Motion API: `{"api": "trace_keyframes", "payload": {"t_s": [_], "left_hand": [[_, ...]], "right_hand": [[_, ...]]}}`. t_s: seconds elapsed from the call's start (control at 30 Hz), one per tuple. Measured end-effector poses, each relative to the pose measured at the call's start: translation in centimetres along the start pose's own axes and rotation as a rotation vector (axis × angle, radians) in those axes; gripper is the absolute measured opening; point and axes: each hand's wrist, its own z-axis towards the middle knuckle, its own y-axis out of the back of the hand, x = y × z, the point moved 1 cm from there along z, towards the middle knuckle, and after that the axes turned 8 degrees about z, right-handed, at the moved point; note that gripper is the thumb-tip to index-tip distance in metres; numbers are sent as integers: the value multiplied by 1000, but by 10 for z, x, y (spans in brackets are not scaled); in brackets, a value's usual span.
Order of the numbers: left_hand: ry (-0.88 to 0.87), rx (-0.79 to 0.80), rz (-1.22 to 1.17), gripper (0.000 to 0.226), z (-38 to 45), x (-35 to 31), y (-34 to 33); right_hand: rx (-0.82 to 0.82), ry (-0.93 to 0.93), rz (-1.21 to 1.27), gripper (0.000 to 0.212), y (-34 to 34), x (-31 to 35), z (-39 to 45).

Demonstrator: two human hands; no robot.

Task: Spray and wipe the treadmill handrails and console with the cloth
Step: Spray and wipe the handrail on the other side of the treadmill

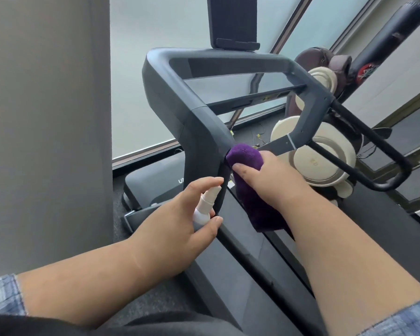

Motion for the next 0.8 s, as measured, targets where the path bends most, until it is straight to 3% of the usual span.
{"api": "trace_keyframes", "payload": {"t_s": [0.13, 0.2, 0.27, 0.37, 0.53, 0.8], "left_hand": [[3, 25, 5, 57, -2, 5, -1], [14, 30, 18, 59, -5, 9, 0], [24, 48, 28, 58, -7, 12, 1], [38, 64, 19, 57, -6, 14, 4], [16, 49, 61, 58, 0, 14, 2], [-119, 82, 74, 59, 14, -16, -26]], "right_hand": [[118, -110, 190, 61, 13, -22, -7], [264, -197, 358, 67, 16, -22, 3], [420, -346, 515, 83, 17, -22, 14], [494, -413, 613, 99, 12, -18, 29], [455, -232, 544, 71, 7, 7, 45], [36, 14, 5, 53, -1, 22, 14]]}}
